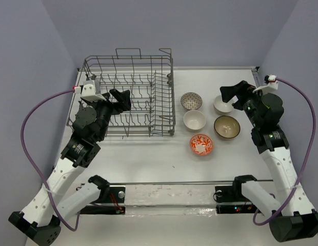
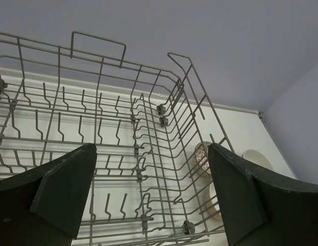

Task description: Load the bowls into the dish rack

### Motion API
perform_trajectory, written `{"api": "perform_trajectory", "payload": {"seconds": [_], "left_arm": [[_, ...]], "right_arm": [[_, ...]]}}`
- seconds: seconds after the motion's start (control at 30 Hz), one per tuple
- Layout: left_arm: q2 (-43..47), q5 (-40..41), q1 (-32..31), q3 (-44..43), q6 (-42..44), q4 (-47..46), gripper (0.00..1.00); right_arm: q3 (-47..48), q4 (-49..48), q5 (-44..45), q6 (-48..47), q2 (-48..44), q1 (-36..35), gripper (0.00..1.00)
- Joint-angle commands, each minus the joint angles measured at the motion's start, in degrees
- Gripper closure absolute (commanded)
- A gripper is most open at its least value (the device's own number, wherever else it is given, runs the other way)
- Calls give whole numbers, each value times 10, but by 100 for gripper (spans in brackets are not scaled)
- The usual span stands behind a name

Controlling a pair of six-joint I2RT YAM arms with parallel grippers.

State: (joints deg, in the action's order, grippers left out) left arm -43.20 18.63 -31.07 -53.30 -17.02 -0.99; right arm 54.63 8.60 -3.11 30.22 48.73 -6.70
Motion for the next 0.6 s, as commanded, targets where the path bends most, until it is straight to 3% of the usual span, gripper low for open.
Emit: {"api": "perform_trajectory", "payload": {"seconds": [0.0,0.3,0.43,0.57], "left_arm": [[6,-3,-1,-20,3,-22,1],[8,1,-1,-19,3,-20,1],[7,4,-1,-22,5,-16,1],[4,15,-1,-25,6,-9,1]], "right_arm": [[36,26,29,-10,0,4,0],[43,68,32,-10,34,4,0],[29,84,87,7,46,4,0],[27,171,180,28,87,4,0]]}}
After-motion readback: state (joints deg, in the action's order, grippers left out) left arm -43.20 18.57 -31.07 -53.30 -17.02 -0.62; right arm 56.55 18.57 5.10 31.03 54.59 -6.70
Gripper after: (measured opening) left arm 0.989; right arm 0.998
